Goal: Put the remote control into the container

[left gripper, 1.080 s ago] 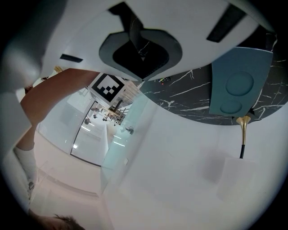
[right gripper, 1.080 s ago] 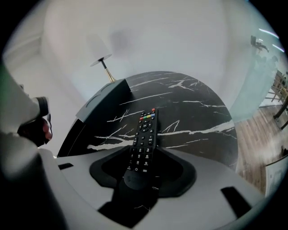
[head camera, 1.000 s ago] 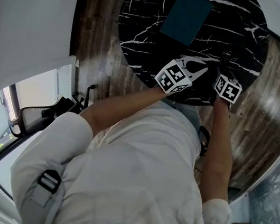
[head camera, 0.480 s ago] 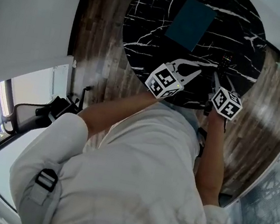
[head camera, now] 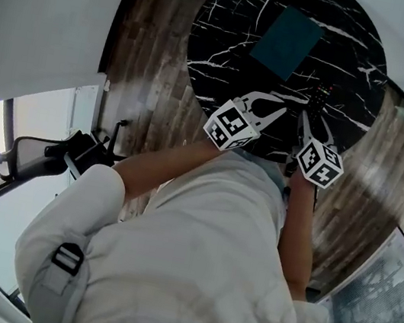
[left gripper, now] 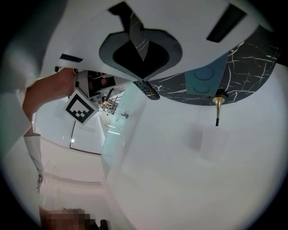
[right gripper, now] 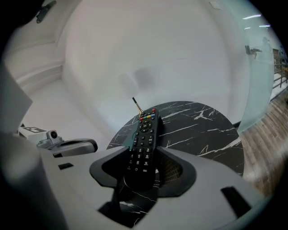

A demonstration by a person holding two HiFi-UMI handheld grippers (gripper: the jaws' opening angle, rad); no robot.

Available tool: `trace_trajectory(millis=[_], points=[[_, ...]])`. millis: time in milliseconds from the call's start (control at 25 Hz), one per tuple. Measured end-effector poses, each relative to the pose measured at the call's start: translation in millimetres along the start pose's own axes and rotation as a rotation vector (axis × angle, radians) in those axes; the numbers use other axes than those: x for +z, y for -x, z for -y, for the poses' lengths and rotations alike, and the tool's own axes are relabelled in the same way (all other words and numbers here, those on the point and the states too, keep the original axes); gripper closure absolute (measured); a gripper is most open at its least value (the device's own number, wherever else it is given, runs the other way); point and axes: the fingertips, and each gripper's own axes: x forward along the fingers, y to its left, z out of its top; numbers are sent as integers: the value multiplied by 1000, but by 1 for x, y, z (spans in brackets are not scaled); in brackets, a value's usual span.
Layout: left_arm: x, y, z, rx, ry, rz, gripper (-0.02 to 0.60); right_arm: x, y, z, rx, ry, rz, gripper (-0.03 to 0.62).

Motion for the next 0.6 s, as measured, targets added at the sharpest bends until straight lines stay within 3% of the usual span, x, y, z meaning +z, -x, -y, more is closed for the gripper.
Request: trace_trajectory(millis=[600], points=[[-16,72,-46,200,56,67,575,-19,-45,-82,152,81,-99,402]])
